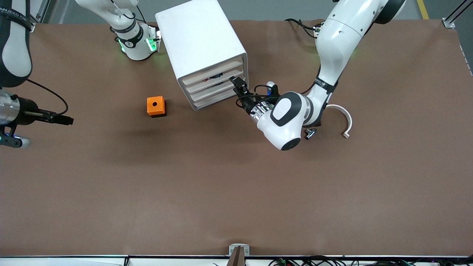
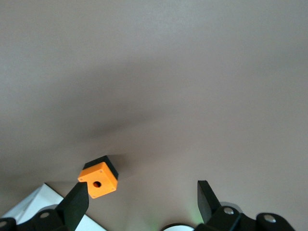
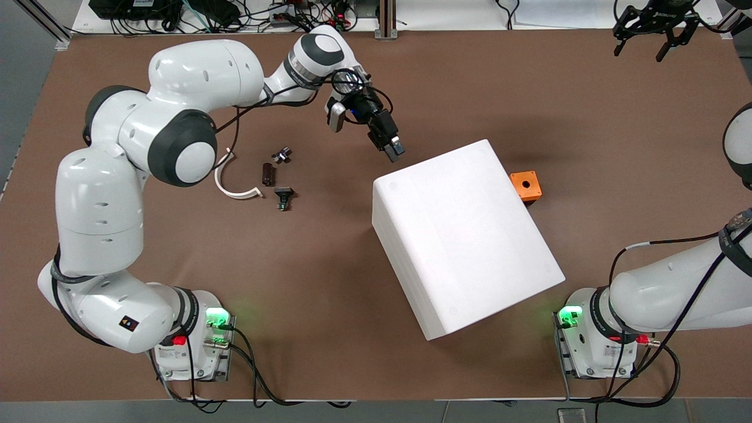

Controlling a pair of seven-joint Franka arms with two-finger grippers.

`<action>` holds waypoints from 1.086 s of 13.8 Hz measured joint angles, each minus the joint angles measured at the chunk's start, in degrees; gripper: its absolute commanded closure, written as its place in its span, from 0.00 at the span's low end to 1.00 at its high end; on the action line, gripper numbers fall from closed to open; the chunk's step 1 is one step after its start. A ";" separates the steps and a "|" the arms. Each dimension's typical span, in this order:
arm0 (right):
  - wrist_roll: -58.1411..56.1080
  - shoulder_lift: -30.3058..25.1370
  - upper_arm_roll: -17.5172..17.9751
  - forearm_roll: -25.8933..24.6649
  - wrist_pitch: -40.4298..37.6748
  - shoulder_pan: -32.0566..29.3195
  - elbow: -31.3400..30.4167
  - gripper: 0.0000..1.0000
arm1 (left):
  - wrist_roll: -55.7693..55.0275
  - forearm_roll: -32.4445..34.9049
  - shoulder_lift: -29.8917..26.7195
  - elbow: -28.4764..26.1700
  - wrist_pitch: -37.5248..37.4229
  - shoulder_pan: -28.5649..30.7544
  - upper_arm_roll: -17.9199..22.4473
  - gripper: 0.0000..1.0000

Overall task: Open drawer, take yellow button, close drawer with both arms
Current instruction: 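Pull the drawer open with the left gripper while the right gripper approaches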

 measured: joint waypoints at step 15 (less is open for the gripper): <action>14.06 -0.01 0.01 4.20 -0.49 2.17 -0.78 0.00 | -0.45 -1.45 1.66 1.03 2.74 -7.40 0.00 0.82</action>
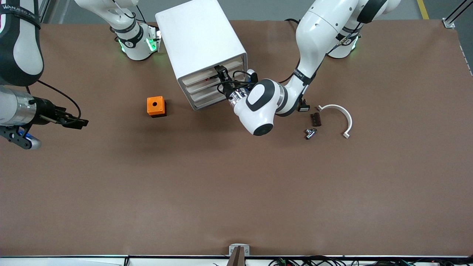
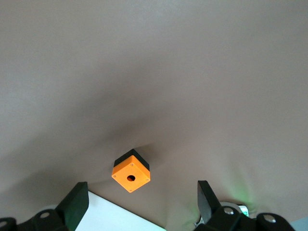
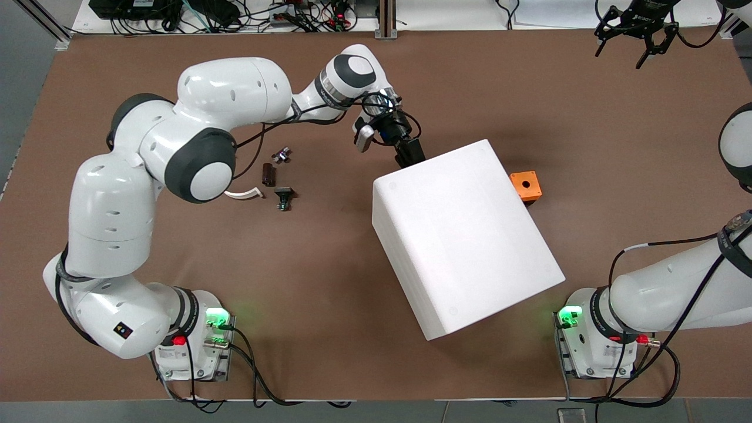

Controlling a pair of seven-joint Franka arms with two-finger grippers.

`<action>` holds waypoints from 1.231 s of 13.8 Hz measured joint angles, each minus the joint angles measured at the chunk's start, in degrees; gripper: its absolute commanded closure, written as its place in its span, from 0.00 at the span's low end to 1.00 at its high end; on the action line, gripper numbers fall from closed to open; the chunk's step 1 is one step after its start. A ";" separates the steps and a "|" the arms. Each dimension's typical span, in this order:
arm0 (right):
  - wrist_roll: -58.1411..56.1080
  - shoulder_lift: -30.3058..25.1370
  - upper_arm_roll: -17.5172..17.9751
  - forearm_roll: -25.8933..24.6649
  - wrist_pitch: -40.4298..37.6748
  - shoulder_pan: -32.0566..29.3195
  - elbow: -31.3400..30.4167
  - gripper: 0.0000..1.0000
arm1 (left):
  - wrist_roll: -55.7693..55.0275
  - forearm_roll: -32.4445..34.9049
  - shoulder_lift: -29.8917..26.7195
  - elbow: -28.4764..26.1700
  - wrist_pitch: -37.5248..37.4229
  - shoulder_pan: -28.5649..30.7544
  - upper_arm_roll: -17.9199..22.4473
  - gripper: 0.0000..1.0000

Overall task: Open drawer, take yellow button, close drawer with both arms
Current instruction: 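Pull the drawer open with the left gripper while the right gripper approaches, then lower the right gripper into the drawer while the left gripper withdraws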

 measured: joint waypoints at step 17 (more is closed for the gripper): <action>51.56 -1.95 0.79 1.47 14.43 29.28 -0.58 0.00 | 9.70 -0.20 0.51 4.39 0.95 12.86 3.78 0.01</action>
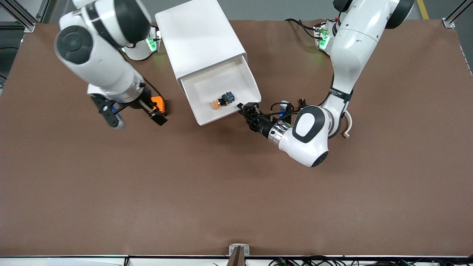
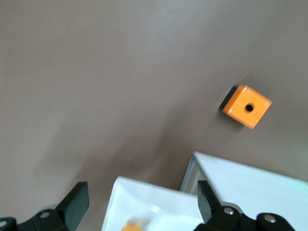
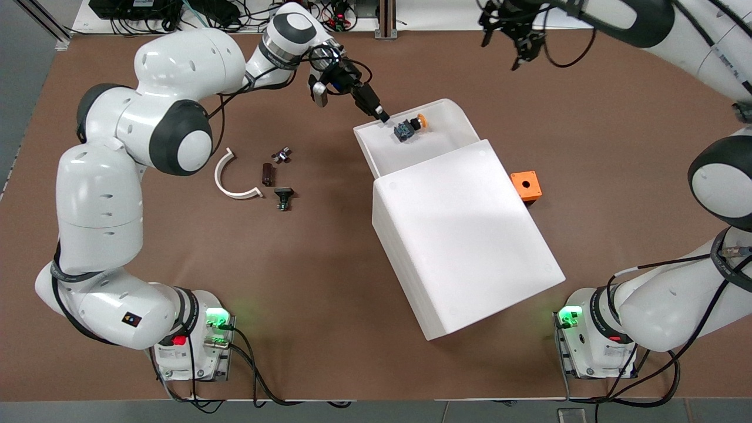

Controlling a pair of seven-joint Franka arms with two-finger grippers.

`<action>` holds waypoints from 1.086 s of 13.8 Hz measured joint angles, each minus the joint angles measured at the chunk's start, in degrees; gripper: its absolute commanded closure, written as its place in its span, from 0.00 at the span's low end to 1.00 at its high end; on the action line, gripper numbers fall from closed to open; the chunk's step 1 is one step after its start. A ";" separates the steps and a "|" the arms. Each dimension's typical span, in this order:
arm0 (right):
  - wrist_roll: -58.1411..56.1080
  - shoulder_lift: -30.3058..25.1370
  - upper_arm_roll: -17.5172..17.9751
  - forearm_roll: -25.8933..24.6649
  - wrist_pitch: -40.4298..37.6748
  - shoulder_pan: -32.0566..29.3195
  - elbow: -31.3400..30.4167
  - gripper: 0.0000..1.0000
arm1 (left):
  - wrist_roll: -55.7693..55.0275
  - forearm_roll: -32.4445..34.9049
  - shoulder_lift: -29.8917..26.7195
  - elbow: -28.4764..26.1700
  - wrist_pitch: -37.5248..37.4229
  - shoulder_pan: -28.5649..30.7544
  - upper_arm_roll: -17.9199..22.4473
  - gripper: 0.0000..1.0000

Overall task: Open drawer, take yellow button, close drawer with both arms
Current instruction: 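Lower the right gripper into the drawer while the left gripper withdraws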

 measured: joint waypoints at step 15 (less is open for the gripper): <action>20.34 11.84 -0.08 -4.17 12.64 18.84 -1.17 0.00 | 30.96 17.42 -0.16 4.44 -0.28 0.83 11.69 0.01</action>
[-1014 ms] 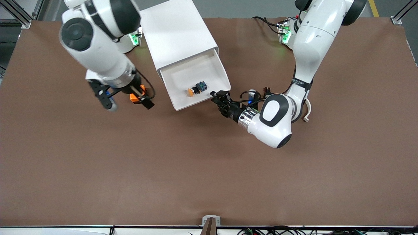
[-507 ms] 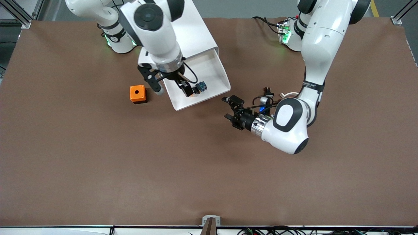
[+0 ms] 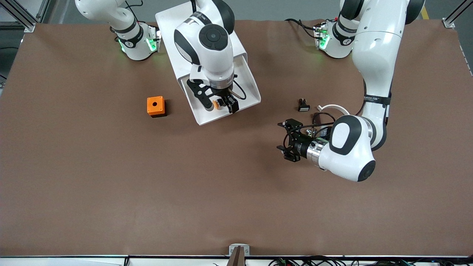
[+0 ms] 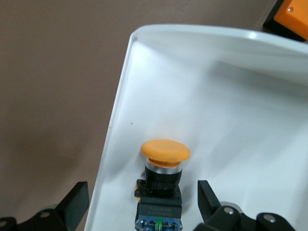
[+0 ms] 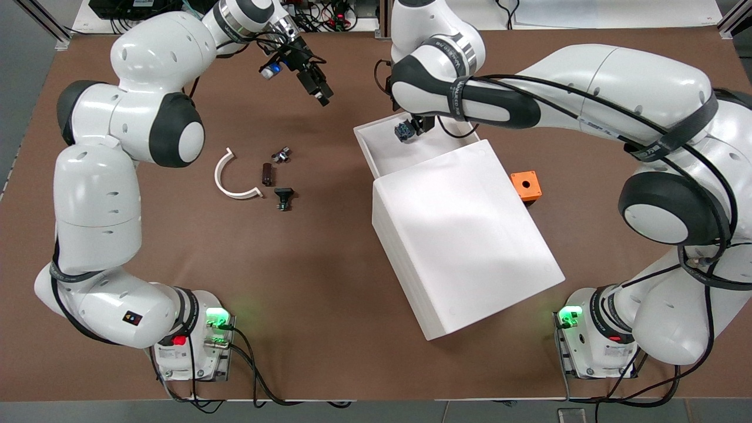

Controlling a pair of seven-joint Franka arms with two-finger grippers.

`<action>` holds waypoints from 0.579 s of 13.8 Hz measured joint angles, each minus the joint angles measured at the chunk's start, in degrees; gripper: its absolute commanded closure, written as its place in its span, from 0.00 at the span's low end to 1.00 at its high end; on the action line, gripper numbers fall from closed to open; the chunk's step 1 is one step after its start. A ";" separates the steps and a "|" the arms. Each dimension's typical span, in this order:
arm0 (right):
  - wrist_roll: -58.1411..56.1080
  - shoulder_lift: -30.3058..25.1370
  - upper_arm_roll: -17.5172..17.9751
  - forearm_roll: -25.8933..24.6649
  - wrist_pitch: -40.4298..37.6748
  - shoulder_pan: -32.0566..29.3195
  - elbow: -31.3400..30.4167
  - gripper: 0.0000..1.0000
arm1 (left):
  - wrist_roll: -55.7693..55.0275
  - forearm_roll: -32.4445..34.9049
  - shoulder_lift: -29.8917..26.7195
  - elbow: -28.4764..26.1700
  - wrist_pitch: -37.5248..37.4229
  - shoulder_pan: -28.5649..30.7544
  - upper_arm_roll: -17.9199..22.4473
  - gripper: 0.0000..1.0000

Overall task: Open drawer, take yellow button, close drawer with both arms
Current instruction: 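Lower the right gripper into the drawer while the left gripper withdraws, then grasp the yellow button with the right gripper and lift it out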

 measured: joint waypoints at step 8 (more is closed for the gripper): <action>0.18 0.18 -0.05 -1.58 -3.42 0.87 0.28 0.03 | 10.83 11.30 -2.22 1.36 0.01 0.02 0.66 0.01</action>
